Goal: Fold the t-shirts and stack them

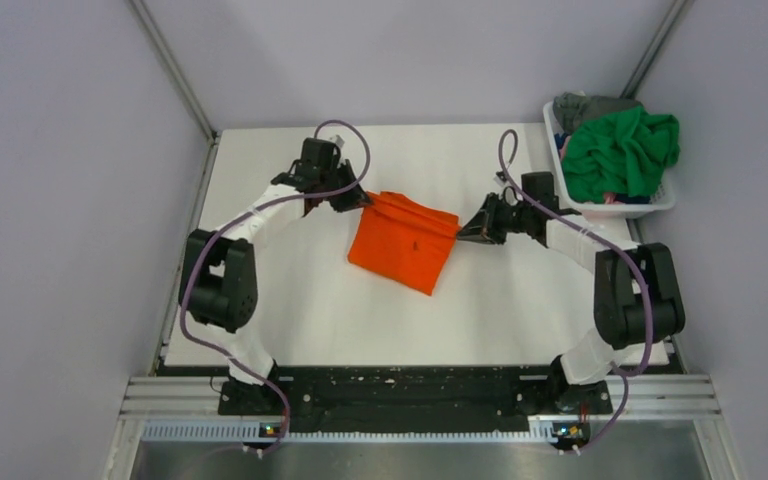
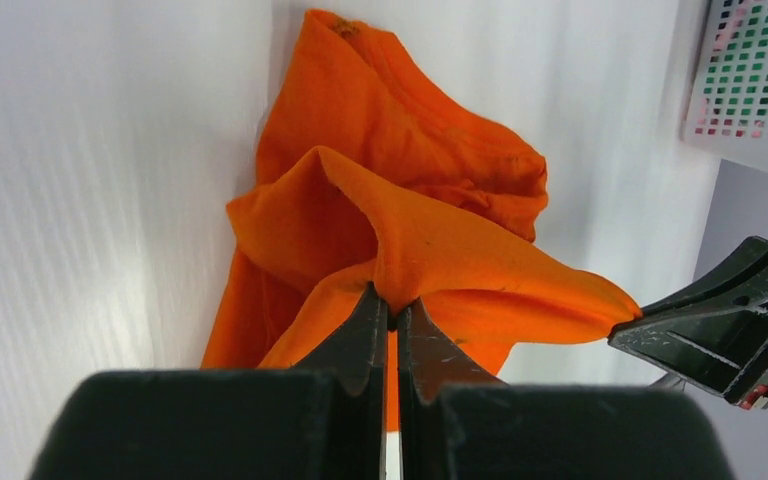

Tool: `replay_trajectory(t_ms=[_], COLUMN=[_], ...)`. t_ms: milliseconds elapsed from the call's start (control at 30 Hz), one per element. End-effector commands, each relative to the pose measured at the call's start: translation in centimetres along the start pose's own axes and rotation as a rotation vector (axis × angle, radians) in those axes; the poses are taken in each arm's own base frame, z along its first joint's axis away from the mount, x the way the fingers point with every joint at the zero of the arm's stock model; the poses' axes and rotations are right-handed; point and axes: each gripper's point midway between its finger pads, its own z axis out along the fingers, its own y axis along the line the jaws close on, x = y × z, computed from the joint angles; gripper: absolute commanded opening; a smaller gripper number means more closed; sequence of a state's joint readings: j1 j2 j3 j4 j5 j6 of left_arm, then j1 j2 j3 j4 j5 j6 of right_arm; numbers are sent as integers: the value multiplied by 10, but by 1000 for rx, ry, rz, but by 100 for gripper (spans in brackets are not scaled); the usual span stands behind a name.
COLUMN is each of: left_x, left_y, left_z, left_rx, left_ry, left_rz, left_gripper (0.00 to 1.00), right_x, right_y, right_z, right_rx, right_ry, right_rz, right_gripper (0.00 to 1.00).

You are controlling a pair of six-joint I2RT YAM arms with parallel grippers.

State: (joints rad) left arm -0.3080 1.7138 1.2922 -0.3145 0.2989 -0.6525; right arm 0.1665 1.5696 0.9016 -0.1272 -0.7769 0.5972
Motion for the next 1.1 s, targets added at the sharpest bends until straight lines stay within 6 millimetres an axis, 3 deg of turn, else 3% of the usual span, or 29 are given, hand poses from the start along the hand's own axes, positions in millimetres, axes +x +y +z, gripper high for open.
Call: replay_trajectory(t_ms=[0, 67, 133, 167, 200, 233, 267, 333, 400, 567, 700, 800, 900, 1067], left_x=[-35, -38, -47, -54, -60, -65, -70, -74, -72, -32, 2, 16, 26, 57], left_y=[-2, 5, 10, 11, 10, 5, -1, -15, -17, 14, 45, 51, 61, 72], left_z=[22, 38, 50, 53, 55, 54, 52, 41, 32, 29, 42, 56, 69, 84], left_rx=[25, 0, -17, -29, -34, -22, -7, 26, 40, -20, -84, -63, -75, -101], left_ry=[-36, -20, -22, -27, -26, -20, -12, -16, -32, 47, 155, 216, 261, 346], left_rz=[41, 32, 19, 10, 5, 4, 3, 12, 21, 64, 61, 55, 45, 39], left_gripper=[0, 0, 0, 14, 43, 88, 97, 99, 99, 99, 98, 91, 83, 63], right_x=[-39, -52, -70, -78, -87, -94, -99, -105, -100, -56, -21, 0, 10, 11], right_y=[-17, -28, -36, -38, -40, -40, -38, -28, -18, -6, 0, 2, 1, 3], right_z=[11, 21, 28, 30, 31, 30, 27, 19, 8, -18, -29, -36, -44, -61], right_rx=[31, 51, 65, 70, 85, 109, 126, 133, 127, 95, 35, 14, 35, 96], right_ry=[-71, -90, -116, -124, -131, -135, -137, -160, -176, -169, -156, -122, -124, -169], right_rz=[-73, -90, -92, -94, -94, -98, -110, -134, -152, -177, -194, -199, -206, -255], right_gripper=[0, 2, 21, 34, 45, 59, 72, 91, 98, 99, 99, 99, 99, 99])
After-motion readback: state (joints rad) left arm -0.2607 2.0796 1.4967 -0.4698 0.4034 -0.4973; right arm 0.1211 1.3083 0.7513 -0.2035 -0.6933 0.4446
